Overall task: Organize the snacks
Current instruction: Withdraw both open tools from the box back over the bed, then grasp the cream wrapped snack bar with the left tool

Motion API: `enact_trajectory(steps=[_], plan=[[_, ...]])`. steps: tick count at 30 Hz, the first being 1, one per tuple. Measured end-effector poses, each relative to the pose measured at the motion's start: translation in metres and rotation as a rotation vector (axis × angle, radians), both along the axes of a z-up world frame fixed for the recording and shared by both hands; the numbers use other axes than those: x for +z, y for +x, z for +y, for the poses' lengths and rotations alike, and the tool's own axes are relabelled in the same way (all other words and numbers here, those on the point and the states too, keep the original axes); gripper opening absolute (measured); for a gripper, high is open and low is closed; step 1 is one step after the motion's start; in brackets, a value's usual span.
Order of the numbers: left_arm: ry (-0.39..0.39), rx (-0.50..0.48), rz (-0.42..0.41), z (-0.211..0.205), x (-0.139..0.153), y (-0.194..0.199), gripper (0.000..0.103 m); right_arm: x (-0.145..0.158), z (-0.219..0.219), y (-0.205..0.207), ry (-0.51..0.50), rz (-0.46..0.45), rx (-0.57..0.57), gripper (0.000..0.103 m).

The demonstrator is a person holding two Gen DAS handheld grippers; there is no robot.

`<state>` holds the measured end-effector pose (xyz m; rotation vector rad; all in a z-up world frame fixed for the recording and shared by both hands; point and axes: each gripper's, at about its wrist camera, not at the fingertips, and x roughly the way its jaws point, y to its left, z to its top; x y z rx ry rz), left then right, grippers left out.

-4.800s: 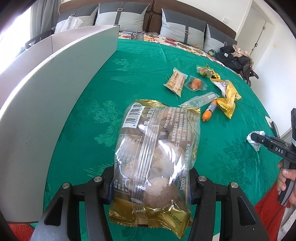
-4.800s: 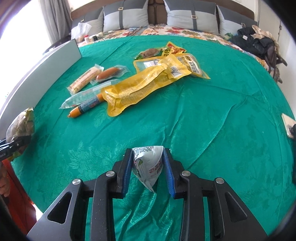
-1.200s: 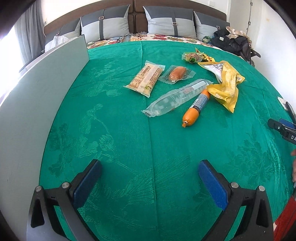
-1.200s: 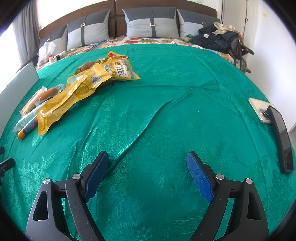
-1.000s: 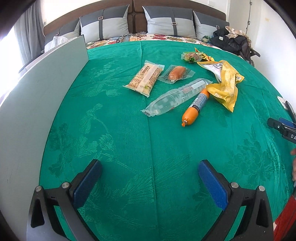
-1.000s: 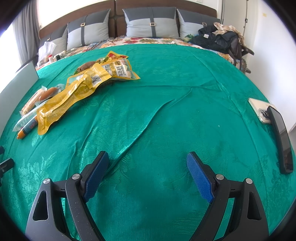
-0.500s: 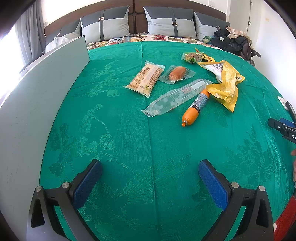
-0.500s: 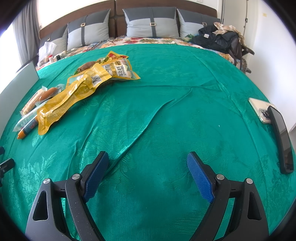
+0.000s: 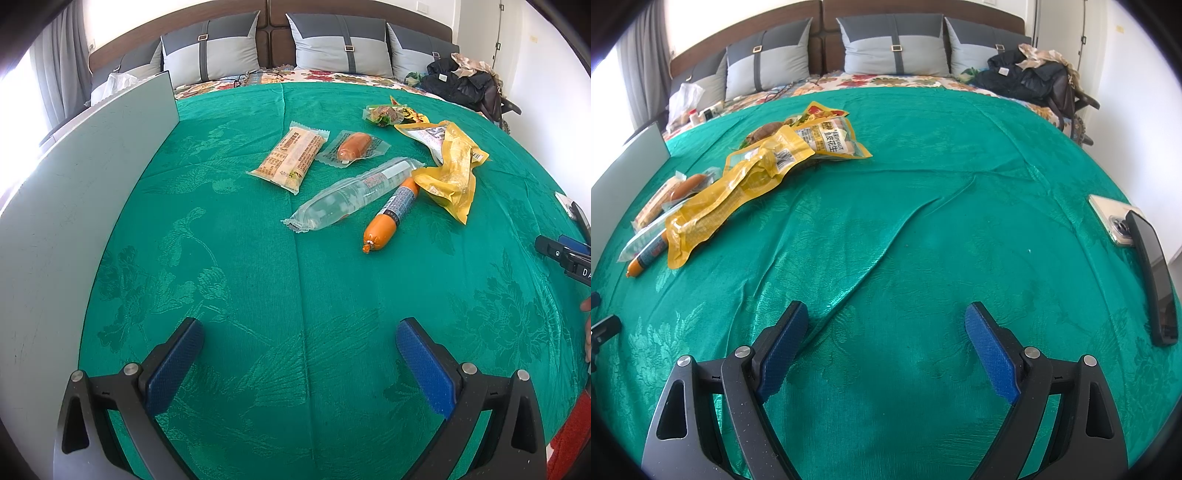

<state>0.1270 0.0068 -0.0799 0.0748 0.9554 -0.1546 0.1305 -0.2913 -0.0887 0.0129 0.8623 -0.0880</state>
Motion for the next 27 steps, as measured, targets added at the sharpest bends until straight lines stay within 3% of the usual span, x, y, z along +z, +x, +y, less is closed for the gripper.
enact_trajectory(steps=[27], plan=[[0.001, -0.003, 0.008, -0.0015, -0.0007, 0.0014, 0.103, -0.0032, 0.0037, 0.0023, 0.004, 0.009, 0.016, 0.095]])
